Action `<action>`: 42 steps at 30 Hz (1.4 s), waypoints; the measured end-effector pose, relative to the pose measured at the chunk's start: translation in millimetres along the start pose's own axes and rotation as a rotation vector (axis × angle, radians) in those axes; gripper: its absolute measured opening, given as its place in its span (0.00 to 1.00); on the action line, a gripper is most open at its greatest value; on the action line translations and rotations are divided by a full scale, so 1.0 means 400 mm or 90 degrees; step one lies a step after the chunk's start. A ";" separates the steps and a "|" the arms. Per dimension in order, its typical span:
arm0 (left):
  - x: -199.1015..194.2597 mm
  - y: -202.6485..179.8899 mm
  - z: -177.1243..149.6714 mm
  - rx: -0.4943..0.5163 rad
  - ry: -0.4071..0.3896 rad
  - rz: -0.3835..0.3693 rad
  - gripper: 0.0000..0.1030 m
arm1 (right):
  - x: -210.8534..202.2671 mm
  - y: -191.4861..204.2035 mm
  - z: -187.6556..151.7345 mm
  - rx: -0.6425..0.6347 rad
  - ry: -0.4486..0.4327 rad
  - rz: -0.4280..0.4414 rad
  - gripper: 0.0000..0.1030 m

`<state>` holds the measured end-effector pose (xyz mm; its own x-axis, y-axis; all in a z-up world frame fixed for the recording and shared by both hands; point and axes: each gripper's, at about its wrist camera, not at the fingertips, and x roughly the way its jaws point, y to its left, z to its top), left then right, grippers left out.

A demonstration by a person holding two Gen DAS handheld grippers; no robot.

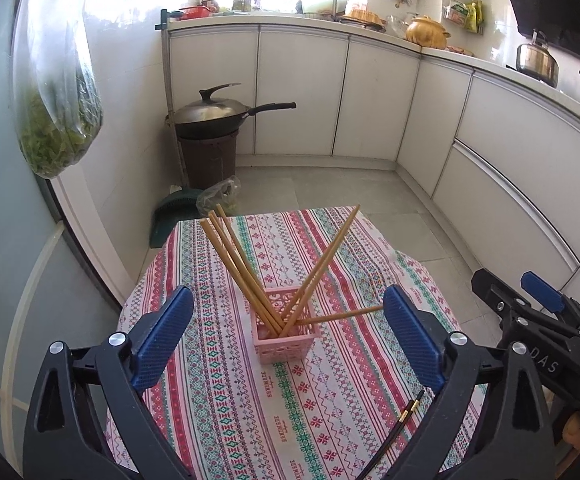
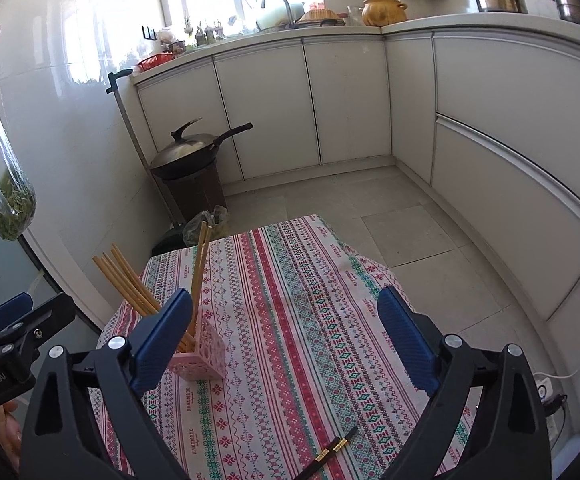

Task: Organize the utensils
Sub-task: 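Withdraw both grippers toward the black gold-tipped chopsticks on the cloth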

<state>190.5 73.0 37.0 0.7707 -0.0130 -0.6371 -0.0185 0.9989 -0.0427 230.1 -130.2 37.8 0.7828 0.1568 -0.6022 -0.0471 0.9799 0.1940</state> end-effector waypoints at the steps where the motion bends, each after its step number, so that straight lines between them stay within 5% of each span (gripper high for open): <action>1: 0.002 -0.004 -0.005 0.003 0.003 -0.001 0.90 | -0.003 -0.006 -0.004 0.001 0.003 0.000 0.90; 21: 0.061 -0.102 -0.124 0.073 0.089 -0.015 0.93 | -0.003 -0.144 -0.140 0.041 0.102 -0.040 0.93; 28: 0.152 -0.189 -0.223 0.142 0.186 -0.056 0.93 | 0.024 -0.311 -0.254 0.208 0.217 -0.073 0.93; 38: 0.346 -0.312 -0.318 0.165 0.347 -0.112 0.92 | 0.028 -0.458 -0.360 0.372 0.283 -0.103 0.93; 42: 0.427 -0.324 -0.334 0.132 0.428 -0.118 0.77 | 0.042 -0.477 -0.370 0.397 0.305 -0.086 0.93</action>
<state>239.3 -64.6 -169.3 0.1909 -0.1408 -0.9715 0.2468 0.9648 -0.0914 160.6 -296.3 -123.8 0.3976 0.2163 -0.8917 0.4962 0.7667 0.4073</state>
